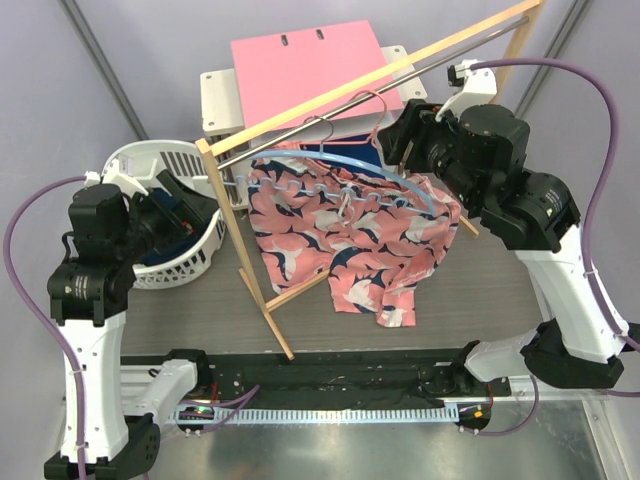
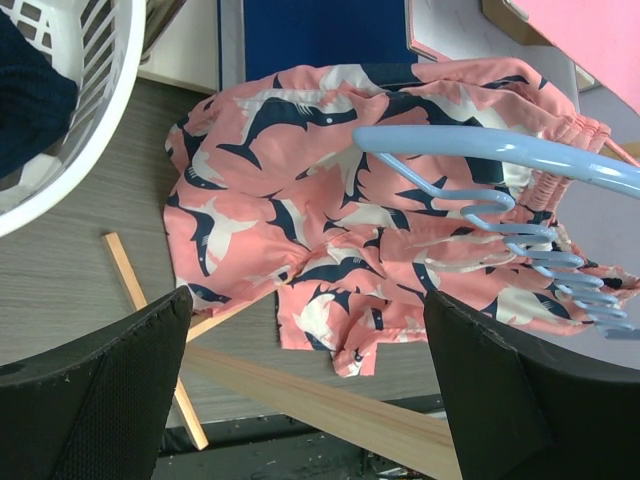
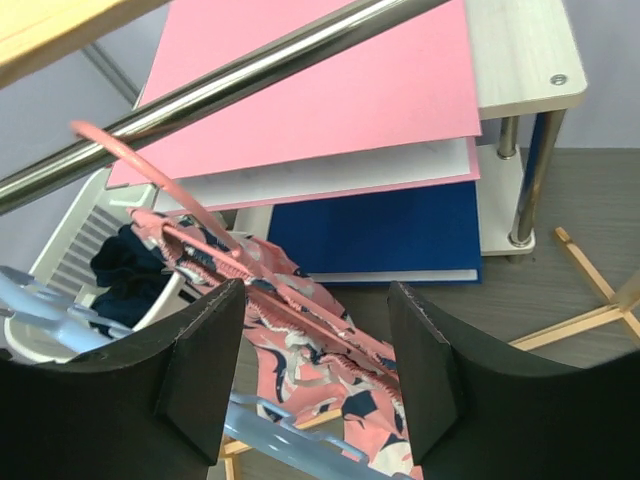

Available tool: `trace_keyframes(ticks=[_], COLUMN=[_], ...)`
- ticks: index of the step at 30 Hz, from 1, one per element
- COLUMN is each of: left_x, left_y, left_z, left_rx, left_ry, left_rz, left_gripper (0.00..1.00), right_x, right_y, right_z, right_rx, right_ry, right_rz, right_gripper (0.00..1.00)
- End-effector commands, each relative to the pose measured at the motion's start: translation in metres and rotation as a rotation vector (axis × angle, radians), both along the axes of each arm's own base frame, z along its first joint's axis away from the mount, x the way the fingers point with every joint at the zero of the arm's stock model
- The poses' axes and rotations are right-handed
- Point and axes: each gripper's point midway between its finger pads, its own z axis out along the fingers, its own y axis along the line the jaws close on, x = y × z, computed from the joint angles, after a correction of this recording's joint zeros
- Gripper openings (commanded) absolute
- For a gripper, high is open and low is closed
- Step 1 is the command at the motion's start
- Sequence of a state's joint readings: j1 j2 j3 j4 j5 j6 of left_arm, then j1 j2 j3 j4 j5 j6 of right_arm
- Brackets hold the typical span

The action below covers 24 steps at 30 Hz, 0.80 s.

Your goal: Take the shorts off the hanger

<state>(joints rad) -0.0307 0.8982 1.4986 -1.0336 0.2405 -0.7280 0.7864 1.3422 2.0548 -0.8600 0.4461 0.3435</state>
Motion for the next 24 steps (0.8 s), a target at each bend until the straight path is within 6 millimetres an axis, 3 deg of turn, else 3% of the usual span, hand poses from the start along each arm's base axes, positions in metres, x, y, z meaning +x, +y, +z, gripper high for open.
trace_keyframes(ticks=[1,6,14,24], left_x=[-0.011,-0.01,-0.006,-0.011], left_y=[-0.005,-0.008,-0.013,-0.018], left_z=[0.011,0.011,0.011,-0.011], left_rx=[0.002,-0.017,-0.046,-0.096], left_ry=[-0.029,-0.02,-0.01,0.061], left_rz=[-0.04,-0.053,-0.064,-0.069], left_gripper=[0.96,0.96,0.95,0.95], right_x=[-0.016,-0.013,0.003,0.018], right_y=[0.015,0.032,0.027,0.026], right_z=[0.034,0.028,0.015,0.016], right_rx=[0.101,0.124,0.124,0.167], right_ry=[-0.093,-0.089,-0.117,-0.172], right_rz=[0.18,0.283,0.231,0.179], right_gripper=[0.65,0.63,0.55,0.45])
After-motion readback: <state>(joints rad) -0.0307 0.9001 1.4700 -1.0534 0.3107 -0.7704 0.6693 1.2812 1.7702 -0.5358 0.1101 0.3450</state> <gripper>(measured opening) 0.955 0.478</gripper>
